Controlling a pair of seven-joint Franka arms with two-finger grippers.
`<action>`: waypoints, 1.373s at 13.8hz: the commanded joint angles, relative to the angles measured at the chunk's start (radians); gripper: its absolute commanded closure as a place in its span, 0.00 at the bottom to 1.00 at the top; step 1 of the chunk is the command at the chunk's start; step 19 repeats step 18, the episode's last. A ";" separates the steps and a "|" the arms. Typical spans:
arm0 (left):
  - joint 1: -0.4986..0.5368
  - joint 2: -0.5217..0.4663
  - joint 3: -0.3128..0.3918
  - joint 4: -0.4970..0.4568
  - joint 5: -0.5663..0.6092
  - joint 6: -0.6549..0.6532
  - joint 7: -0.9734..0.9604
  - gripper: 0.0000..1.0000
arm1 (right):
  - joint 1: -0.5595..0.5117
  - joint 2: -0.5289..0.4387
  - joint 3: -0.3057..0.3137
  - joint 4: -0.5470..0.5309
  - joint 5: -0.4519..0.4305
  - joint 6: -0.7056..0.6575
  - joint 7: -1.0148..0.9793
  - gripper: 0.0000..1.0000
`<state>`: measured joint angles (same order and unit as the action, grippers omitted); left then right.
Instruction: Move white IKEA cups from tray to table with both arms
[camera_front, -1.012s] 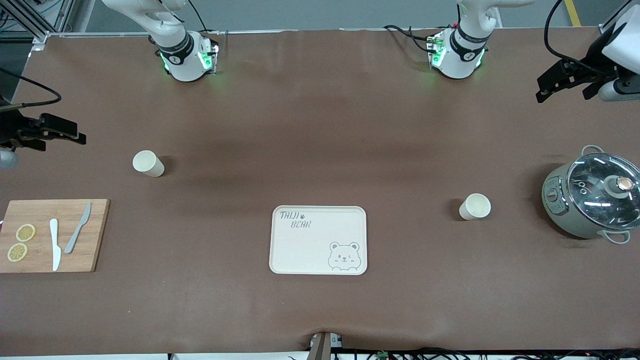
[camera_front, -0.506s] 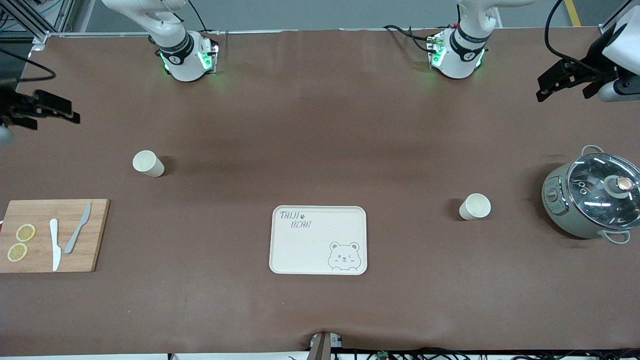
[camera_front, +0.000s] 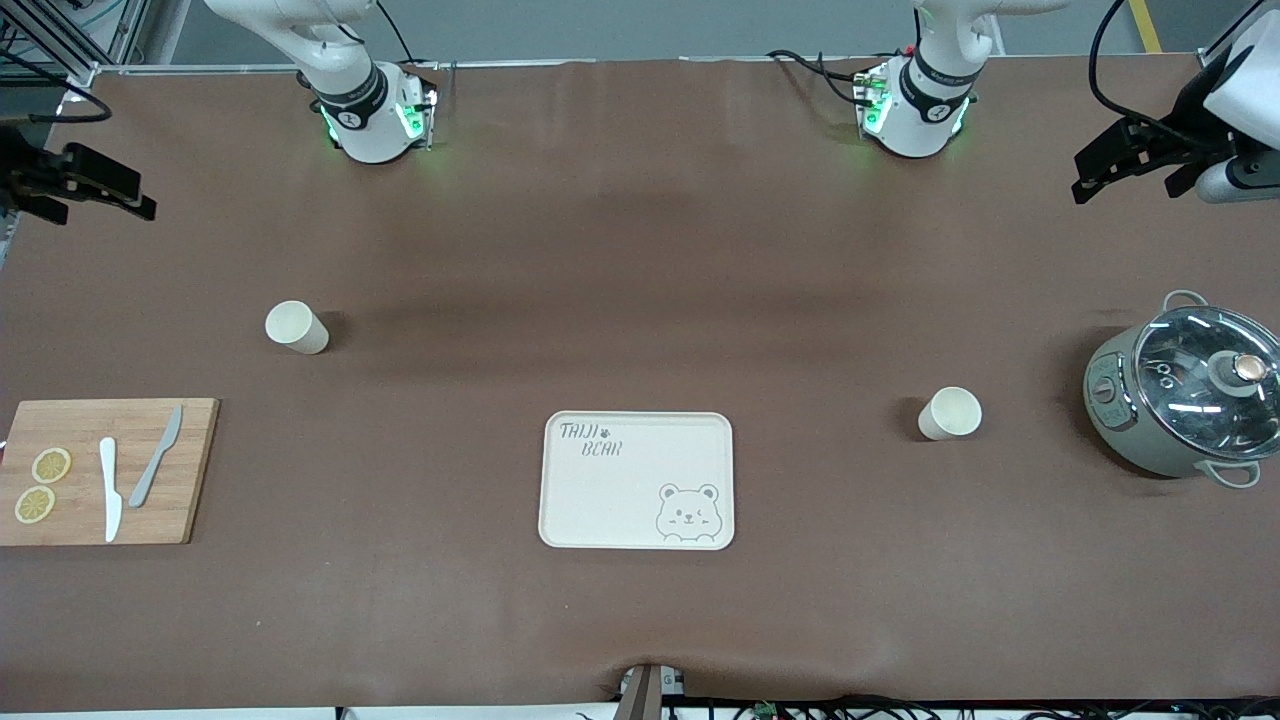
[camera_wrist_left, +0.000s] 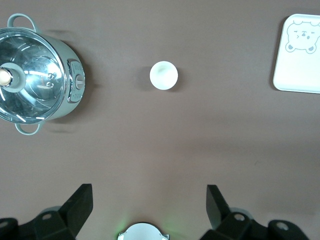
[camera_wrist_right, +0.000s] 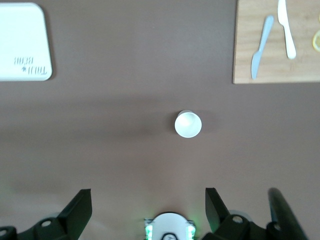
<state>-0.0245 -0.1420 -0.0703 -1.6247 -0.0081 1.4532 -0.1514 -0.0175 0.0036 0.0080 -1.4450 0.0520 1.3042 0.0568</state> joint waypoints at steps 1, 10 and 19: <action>0.005 0.021 0.001 0.029 -0.016 -0.001 0.024 0.00 | -0.025 -0.016 0.023 -0.026 -0.030 0.021 0.067 0.00; -0.006 0.030 -0.008 0.055 -0.006 -0.007 0.015 0.00 | -0.053 -0.105 0.017 -0.155 -0.031 0.109 0.052 0.00; -0.008 0.032 -0.008 0.062 -0.004 -0.013 0.013 0.00 | -0.050 -0.097 0.020 -0.143 -0.018 0.107 0.055 0.00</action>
